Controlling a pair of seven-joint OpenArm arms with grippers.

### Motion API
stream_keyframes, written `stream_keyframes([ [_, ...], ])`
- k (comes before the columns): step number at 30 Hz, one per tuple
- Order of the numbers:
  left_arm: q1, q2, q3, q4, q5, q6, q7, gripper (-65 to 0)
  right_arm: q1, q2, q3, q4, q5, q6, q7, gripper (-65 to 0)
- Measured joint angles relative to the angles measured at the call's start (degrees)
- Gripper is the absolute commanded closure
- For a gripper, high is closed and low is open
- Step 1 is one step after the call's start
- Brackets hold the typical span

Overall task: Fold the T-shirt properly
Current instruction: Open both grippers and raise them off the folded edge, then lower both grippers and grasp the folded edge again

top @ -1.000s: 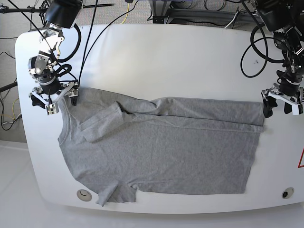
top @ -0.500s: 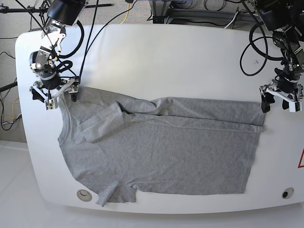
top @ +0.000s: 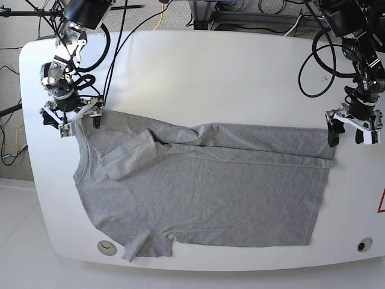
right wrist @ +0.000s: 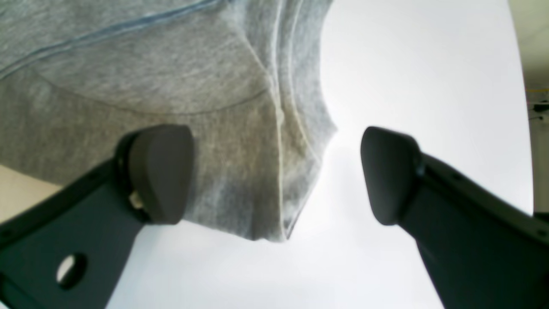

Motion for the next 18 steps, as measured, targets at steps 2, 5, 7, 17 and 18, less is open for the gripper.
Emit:
stream_keyframes([
  [2, 0.5, 0.2, 0.3, 1.2, 0.0, -0.5, 0.0, -53.8, -0.4, -0.2, 0.0, 0.9, 0.0, 0.0, 0.0, -57.1],
  [5, 0.9, 0.2, 0.4, 1.9, 0.0, -0.3, 0.0, -53.8, -0.7, -0.5, 0.0, 1.6, -0.2, 0.0, -0.1, -57.1],
  [7, 0.9, 0.3, 0.4, 1.9, 0.1, -0.1, 0.0, -53.8, -0.5, -0.5, -0.2, 1.6, -0.2, 0.0, 0.0, -57.1],
  [17, 0.0, 3.0, 0.5, 1.1, 7.2, -0.3, -0.1, -54.0, -0.4, -0.6, -0.2, -2.2, -0.1, 0.0, -0.1, -57.1],
  [18, -0.6, 3.3, 0.4, 0.4, 8.2, -0.3, 0.0, -54.0, -0.4, -0.6, -0.2, -2.5, -0.1, 0.0, -0.2, -57.1],
])
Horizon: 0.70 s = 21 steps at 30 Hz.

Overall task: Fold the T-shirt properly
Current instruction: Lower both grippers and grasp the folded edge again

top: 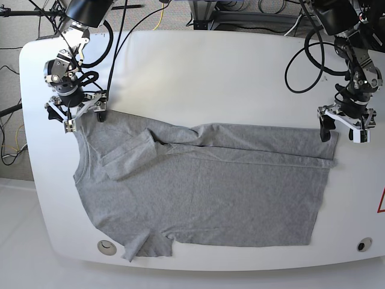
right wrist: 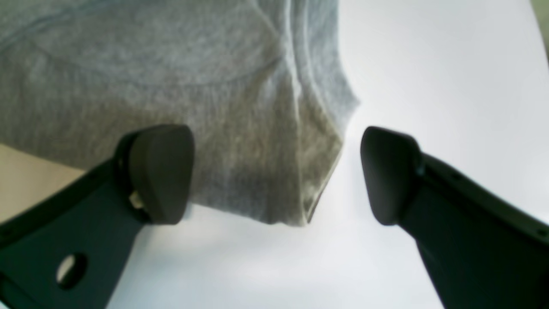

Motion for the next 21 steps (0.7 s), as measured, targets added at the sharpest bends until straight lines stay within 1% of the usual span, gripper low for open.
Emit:
stream_keyframes([
  [2, -1.6, 0.3, 0.0, -2.4, 1.8, -0.1, 0.0, -54.0, 0.3, 0.0, 0.1, -0.6, 0.1, 0.0, 0.2, -57.1],
  [7, -5.7, 0.3, -0.1, -9.1, 3.9, 0.1, -0.2, -54.0, 2.7, 0.2, 0.2, -3.0, 0.0, 0.0, 0.2, -57.1],
  [10, -6.9, 0.3, -0.3, -11.4, 3.9, 0.0, -0.9, -54.0, 3.7, 0.3, 0.2, -4.3, 0.1, 0.0, 0.3, -57.1],
  [15, -7.7, 0.3, -0.2, -13.0, 3.9, 0.1, -3.5, -54.0, 4.6, 0.3, 0.2, -5.4, 0.1, 0.0, 0.5, -57.1],
  [21, -8.2, 0.2, 0.5, -15.3, 4.0, 0.3, -3.9, -54.0, 4.7, 0.5, 0.2, -6.5, 0.5, 0.0, 1.2, -56.9],
])
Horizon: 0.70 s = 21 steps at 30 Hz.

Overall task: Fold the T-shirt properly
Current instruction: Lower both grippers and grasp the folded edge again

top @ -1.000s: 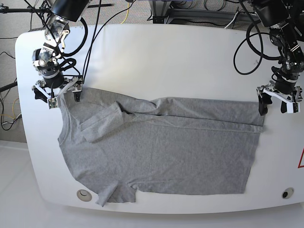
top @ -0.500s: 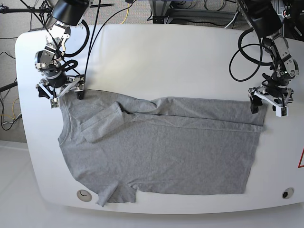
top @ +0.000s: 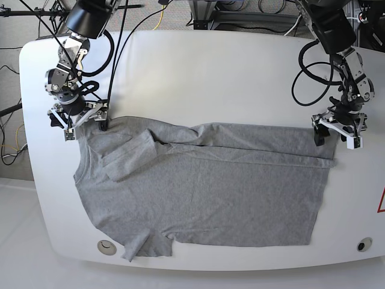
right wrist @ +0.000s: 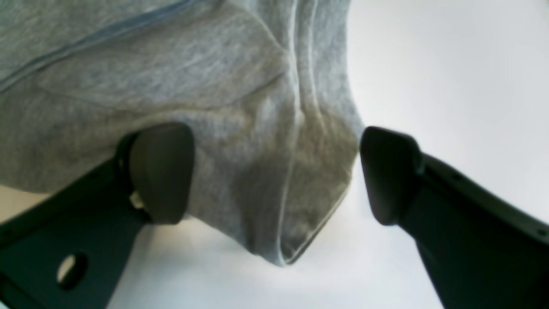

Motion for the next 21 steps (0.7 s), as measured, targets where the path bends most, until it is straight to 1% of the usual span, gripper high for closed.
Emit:
stream_keyframes([
  [3, 0.2, 0.0, 1.2, -0.8, -0.2, 0.1, -1.8, -53.8, 0.0, 0.0, 0.0, -0.6, 0.2, 0.0, 0.6, -55.8],
  [5, 0.1, 0.0, 1.5, -0.9, -0.2, 0.1, -1.9, -53.8, 0.0, 0.0, 0.0, -0.7, 0.4, 0.0, 0.9, -51.6],
  [9, 0.2, 0.0, 1.7, -0.9, -0.2, -0.1, -2.1, -53.7, -0.1, 0.0, 0.0, -0.8, 0.7, 0.4, 0.8, -37.5],
  [10, 0.3, 0.0, 1.7, -0.9, -0.2, -0.1, -2.1, -53.2, -0.2, 0.0, 0.0, -0.8, 0.7, 0.5, 0.8, -32.9],
  [11, 0.3, 0.0, 1.7, -0.9, -0.2, -0.1, -2.2, -52.3, -0.3, 0.0, 0.0, -0.8, 0.9, 0.5, 0.8, -29.6],
  [12, 0.3, 0.0, 1.7, -0.9, -0.2, -0.2, -2.2, -50.2, -0.4, 0.0, 0.0, -0.8, 1.1, 0.5, 0.9, -24.7],
  [13, 0.3, 0.0, 1.7, -0.9, -0.2, -0.3, -2.2, -47.6, -0.6, 0.0, 0.0, -0.8, 1.1, 0.5, 1.0, -21.3],
  [14, 0.3, 0.0, 1.7, -0.9, -0.2, -0.4, -2.2, -41.8, -0.6, 0.0, 0.0, -0.8, 1.1, 0.5, 1.0, -14.6],
  [15, 0.3, 0.0, 1.7, -0.9, -0.2, -0.4, -2.2, -37.9, -0.7, 0.0, 0.0, -0.8, 1.1, 0.5, 1.2, -11.2],
  [16, 0.3, 0.0, 1.7, -0.9, -0.2, -0.5, -2.1, -32.3, -0.7, 0.0, 0.0, -0.8, 1.1, 0.5, 1.4, -7.4],
  [17, 0.3, 0.0, 1.7, -0.9, -0.3, -0.8, -2.1, -24.9, -0.7, 0.0, 0.0, -0.8, 1.0, 0.4, 1.4, -3.9],
  [18, 0.3, 0.0, 1.7, -0.9, -0.1, -1.5, -2.0, -20.4, -0.7, 0.0, 0.0, -0.8, 1.0, 0.4, 1.4, -3.0],
  [19, 0.4, 0.0, 1.7, -0.9, 0.0, -2.3, -1.9, -11.3, -0.7, 0.0, 0.0, -0.8, 1.0, 0.4, 1.4, -3.0],
  [21, 0.5, 0.0, 1.6, -0.9, 0.0, -3.7, -1.7, -1.4, -0.8, 0.0, 0.0, -0.8, 0.9, 0.2, 1.4, -4.5],
])
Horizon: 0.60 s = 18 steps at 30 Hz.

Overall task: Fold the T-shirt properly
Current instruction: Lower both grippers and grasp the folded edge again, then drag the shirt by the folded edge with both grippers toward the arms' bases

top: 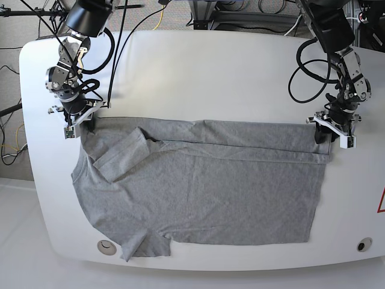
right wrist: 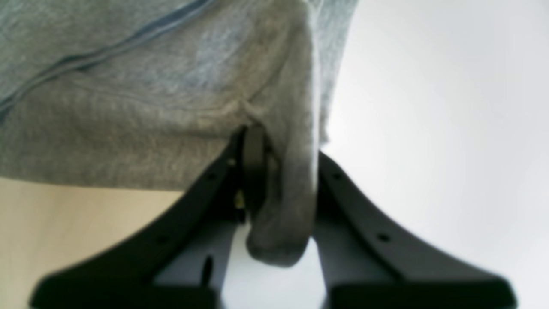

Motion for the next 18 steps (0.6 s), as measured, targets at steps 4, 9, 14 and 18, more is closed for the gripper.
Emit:
stream_keyframes([
  [4, 0.1, 0.0, 0.0, 0.0, -0.1, -0.3, 0.3, -0.3, -0.9, 0.0, 0.0, 0.1, 0.0, 0.0, 0.6, -5.3],
  [9, 0.5, 0.0, -0.1, 0.0, -0.3, -0.3, 0.2, -0.6, -1.9, 0.0, 0.0, 0.3, 0.5, 0.0, 1.6, -5.3],
  [14, 2.0, -0.2, -0.1, 0.1, -1.2, -0.3, -1.2, -0.6, -3.2, 0.0, 0.0, 0.8, 0.5, 0.0, 2.1, -5.3],
  [18, 3.1, -0.3, -0.2, 0.4, -1.7, -0.3, -1.8, -0.6, -5.1, 0.1, 0.0, 2.2, 0.9, 0.0, 2.6, -5.3],
])
